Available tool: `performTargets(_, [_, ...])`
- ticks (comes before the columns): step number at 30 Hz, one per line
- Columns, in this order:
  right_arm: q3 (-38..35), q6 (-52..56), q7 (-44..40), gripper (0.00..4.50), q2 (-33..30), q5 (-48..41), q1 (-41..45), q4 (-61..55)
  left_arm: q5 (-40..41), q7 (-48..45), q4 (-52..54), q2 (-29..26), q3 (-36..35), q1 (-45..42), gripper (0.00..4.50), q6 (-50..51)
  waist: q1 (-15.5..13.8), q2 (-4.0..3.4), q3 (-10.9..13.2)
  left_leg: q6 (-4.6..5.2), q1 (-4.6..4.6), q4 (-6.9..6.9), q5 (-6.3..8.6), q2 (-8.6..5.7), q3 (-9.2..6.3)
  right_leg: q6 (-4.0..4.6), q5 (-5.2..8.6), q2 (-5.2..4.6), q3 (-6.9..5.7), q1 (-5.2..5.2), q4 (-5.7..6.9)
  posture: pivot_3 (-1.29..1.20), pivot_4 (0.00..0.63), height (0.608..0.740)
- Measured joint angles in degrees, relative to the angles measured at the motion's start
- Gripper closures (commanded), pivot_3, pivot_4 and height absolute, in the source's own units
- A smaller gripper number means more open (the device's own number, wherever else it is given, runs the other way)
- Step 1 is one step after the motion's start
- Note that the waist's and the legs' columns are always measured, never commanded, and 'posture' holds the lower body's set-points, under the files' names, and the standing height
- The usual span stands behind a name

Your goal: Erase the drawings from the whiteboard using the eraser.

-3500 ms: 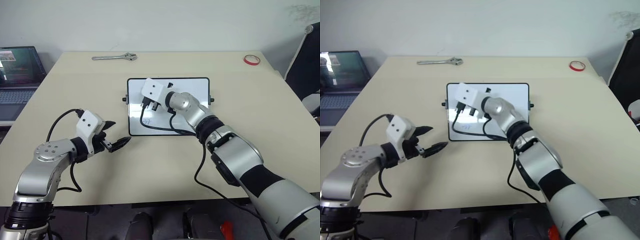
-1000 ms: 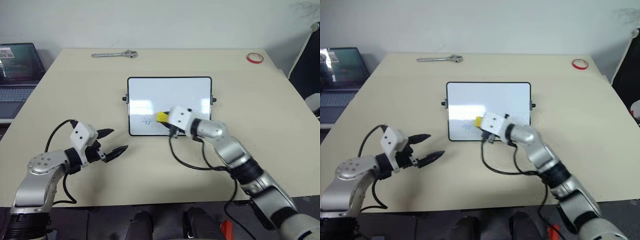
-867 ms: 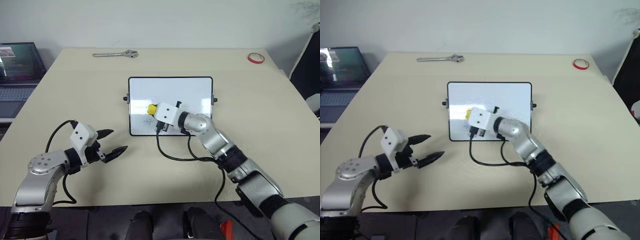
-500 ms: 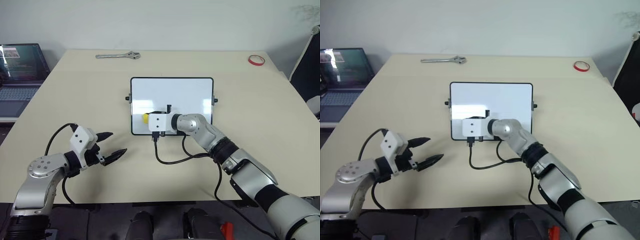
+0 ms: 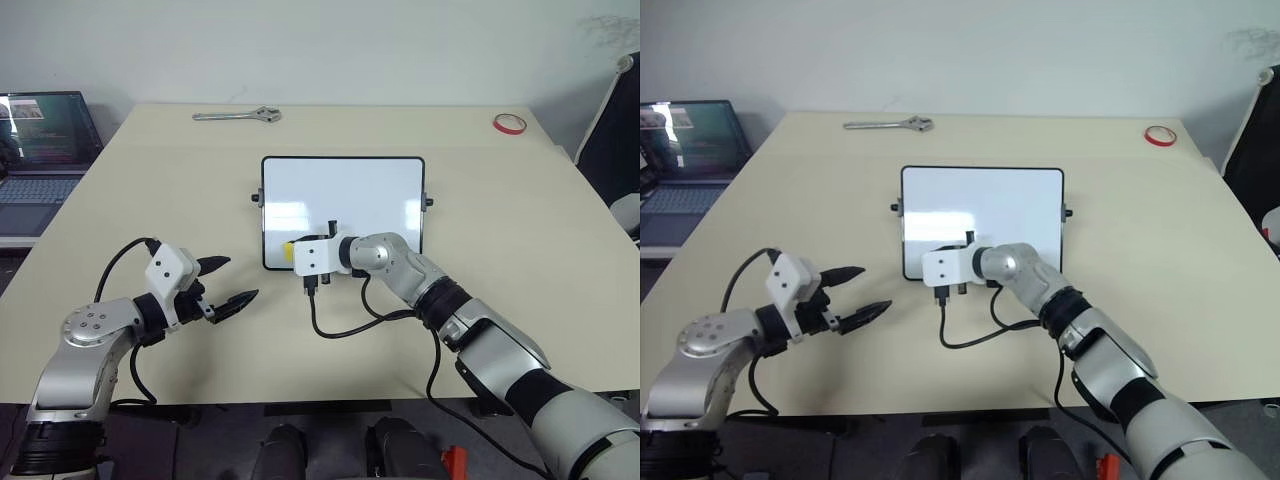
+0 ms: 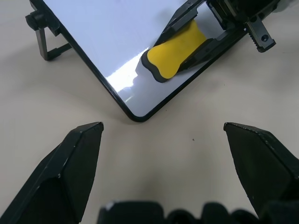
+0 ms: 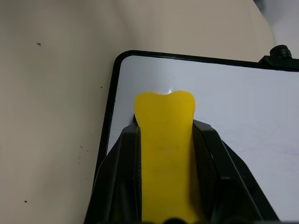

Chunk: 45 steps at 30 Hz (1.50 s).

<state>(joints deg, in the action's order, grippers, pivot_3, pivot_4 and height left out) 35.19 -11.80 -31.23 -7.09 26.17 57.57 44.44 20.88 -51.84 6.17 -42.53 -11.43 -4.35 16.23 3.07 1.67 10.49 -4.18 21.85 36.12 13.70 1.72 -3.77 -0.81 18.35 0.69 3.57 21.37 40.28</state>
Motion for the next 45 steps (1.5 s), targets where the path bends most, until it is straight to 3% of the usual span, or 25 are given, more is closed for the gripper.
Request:
performTargets(4, [-2.1, -0.2, 9.3, 3.39, -0.8, 1.1, 3.9, 3.7, 0.0, 0.0, 0.2, 0.0, 0.0, 0.0, 0.00, 0.8, -0.3, -0.01, 0.0, 0.00, 0.00, 0.02, -0.11, -0.03, -0.04, 0.00, -0.01, -0.01, -0.03, -0.01, 0.03, 0.00, 0.150, 0.740])
performTargets(7, [-4.5, -0.4, 11.0, 3.39, -2.1, 1.1, 5.6, 5.4, 0.0, 0.1, 0.5, 0.0, 0.0, 0.1, 0.00, 1.1, -0.3, 0.03, 0.0, 0.00, 0.00, 0.00, -0.11, -0.03, -0.01, 0.00, -0.01, 0.00, -0.01, -0.01, 0.01, 0.00, 0.150, 0.740])
performTargets(14, [-3.0, -3.4, -1.0, 3.39, -3.8, -0.5, -2.9, -2.1, 1.3, 1.7, 1.9, 0.7, 0.0, -1.0, 0.00, 4.1, -0.1, 0.11, -0.1, 0.00, -0.06, -0.03, -0.10, -0.02, -0.07, 0.00, -0.01, -0.02, -0.06, -0.13, -0.05, 0.00, 0.150, 0.740])
performTargets(20, [-5.5, -0.4, -1.4, 3.39, -6.2, -1.7, -9.1, -11.1, 1.7, 2.3, 4.6, 0.8, 0.7, -3.3, 0.00, 6.2, -0.6, 0.07, -0.1, 0.01, 0.08, 0.00, -0.16, -0.04, -0.20, -0.01, -0.01, -0.01, -0.18, -0.09, -0.11, 0.00, 0.150, 0.740])
performTargets(25, [-19.6, 10.9, -0.7, 3.39, -9.6, -10.5, -17.2, -31.7, 1.9, 2.2, 7.7, 1.2, 4.5, -9.4, 0.00, 8.9, -1.3, 0.06, -0.1, -0.03, 0.99, 0.02, -0.15, -0.04, -0.42, -0.03, -0.04, -0.04, -0.47, 0.48, -0.31, 0.00, 0.150, 0.740])
performTargets(29, [-27.8, 23.0, -1.3, 3.39, -9.9, -18.4, -22.0, -48.4, 1.8, 1.6, 9.1, 1.8, 8.2, -14.4, 0.00, 9.4, -1.2, 0.04, 0.0, -0.05, 1.14, -0.12, -0.13, -0.02, -0.42, 0.01, 0.00, -0.02, -0.61, 0.63, -0.43, 0.00, 0.150, 0.740])
performTargets(35, [-46.0, 55.1, 1.2, 3.39, -11.3, -28.3, -39.2, -74.5, -1.2, -3.3, 4.4, 5.2, 17.9, -26.9, 0.00, 7.2, -2.6, -0.06, 0.0, -0.05, 1.35, -0.03, -0.14, -0.20, -0.58, 0.05, 0.08, 0.02, -0.98, 0.66, -0.45, 0.00, 0.150, 0.740])
performTargets(40, [-50.6, 68.0, 7.7, 3.39, -11.9, -28.6, -43.9, -78.0, -2.2, -8.8, -0.5, 9.5, 25.1, -31.5, 0.00, 7.2, -1.1, -0.11, 0.0, -0.03, 1.11, -0.03, -0.15, -0.28, -0.38, 0.08, 0.06, 0.21, -0.82, 0.63, -0.30, 0.00, 0.150, 0.740])
performTargets(45, [-49.3, 71.1, 11.8, 3.39, -10.0, -29.1, -43.4, -73.9, -6.5, -11.2, -8.8, 14.7, 30.6, -38.4, 0.00, 4.4, -0.3, -0.14, 0.0, -0.01, 1.06, -0.05, -0.16, -0.23, -0.38, 0.12, 0.06, 0.35, -0.82, 0.63, -0.27, 0.00, 0.150, 0.740])
